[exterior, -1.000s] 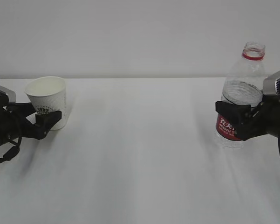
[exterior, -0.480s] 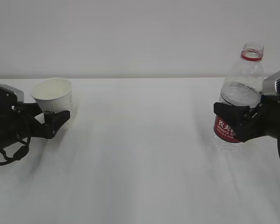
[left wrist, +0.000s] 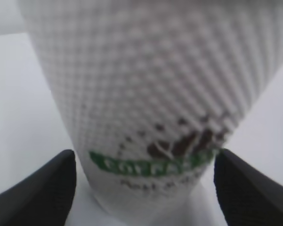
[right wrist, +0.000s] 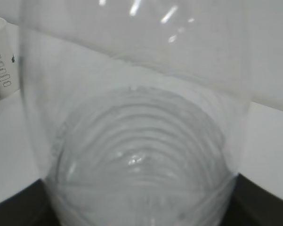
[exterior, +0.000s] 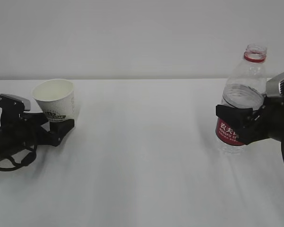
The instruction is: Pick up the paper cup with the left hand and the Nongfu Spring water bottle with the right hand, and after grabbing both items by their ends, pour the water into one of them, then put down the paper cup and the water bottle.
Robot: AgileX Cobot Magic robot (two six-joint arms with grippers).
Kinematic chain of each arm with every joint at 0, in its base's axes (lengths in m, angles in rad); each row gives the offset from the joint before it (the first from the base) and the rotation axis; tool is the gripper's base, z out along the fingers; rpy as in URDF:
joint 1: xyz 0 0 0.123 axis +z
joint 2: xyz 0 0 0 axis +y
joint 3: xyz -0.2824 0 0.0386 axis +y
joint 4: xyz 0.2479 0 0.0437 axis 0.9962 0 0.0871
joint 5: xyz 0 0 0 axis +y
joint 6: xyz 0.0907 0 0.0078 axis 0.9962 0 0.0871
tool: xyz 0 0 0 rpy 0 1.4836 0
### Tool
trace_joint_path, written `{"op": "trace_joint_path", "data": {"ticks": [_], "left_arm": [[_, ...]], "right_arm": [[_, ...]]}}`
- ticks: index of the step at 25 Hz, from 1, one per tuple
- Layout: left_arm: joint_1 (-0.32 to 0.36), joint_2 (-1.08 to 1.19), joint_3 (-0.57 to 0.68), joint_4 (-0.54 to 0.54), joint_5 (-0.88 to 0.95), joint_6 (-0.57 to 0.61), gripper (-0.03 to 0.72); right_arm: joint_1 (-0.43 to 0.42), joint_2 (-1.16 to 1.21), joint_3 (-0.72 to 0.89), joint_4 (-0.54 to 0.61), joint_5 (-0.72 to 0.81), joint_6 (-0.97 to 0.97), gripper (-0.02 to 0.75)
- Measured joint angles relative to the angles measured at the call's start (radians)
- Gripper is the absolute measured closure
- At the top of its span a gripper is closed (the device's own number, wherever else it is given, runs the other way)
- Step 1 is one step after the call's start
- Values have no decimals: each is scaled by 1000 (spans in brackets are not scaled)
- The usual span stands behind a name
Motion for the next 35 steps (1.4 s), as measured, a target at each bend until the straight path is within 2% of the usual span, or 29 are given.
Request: {"op": "trace_joint_path", "data": {"ticks": [12,19,26,29,35], "left_arm": [[-48,4,-118,-1,0,0,17],[-48,4,-118,4,-2,-1,91],[-48,4,-118,16,-2,-1,106],[-48,4,-118,52,-6,-1,108],[-48,4,-67,70,-47,-1,109]], "right_arm": [[0,0,0,-3,0,4,241],[0,0,0,-3,2,6,241],[0,0,0,-3,14,6,241],[0,0,0,-3,28,6,241],[0,0,0,-3,42,6,242]]}}
